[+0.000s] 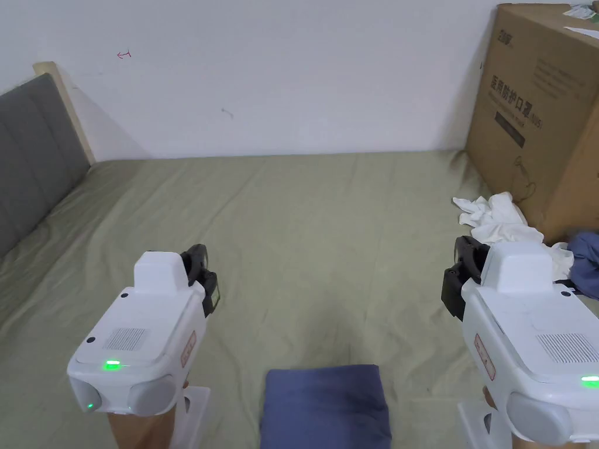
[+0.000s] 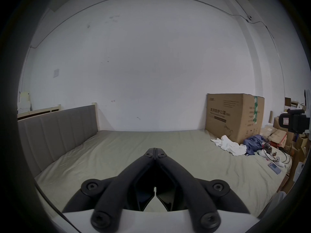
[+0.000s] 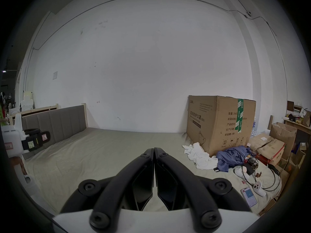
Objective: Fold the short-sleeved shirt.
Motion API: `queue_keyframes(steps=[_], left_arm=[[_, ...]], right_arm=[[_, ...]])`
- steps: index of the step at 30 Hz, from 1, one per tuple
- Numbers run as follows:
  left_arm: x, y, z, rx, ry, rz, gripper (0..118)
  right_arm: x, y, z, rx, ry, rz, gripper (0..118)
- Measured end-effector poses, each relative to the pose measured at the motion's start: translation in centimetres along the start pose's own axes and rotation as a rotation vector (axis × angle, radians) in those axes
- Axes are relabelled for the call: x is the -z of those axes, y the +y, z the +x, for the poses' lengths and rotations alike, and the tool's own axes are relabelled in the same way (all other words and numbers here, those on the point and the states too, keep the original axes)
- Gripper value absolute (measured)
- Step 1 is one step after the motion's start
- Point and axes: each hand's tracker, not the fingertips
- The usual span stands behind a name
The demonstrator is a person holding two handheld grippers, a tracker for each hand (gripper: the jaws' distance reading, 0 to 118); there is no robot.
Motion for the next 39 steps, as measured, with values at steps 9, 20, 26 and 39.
queue_keyframes(steps=[9,20,26,39], left_arm=[[-1.0,-0.5,-3.0,-0.034,0.075,-0.001,0],[-1.1,-2.5,-4.9,-0.047,0.079,-0.064,0],[-0.6,-3.9,-5.9,-0.062,0.079,-0.113,0],[3.3,-11.3,-5.4,-0.432,-0.181,-0.560,103]], right_arm=[[0.6,-0.7,-1.1,-0.009,0.023,-0.006,0],[6.2,-13.0,-6.1,-0.027,0.101,-0.253,0],[7.8,-20.5,-9.7,-0.052,0.172,-0.420,0],[7.9,-25.5,-11.1,0.047,0.190,-0.572,0]])
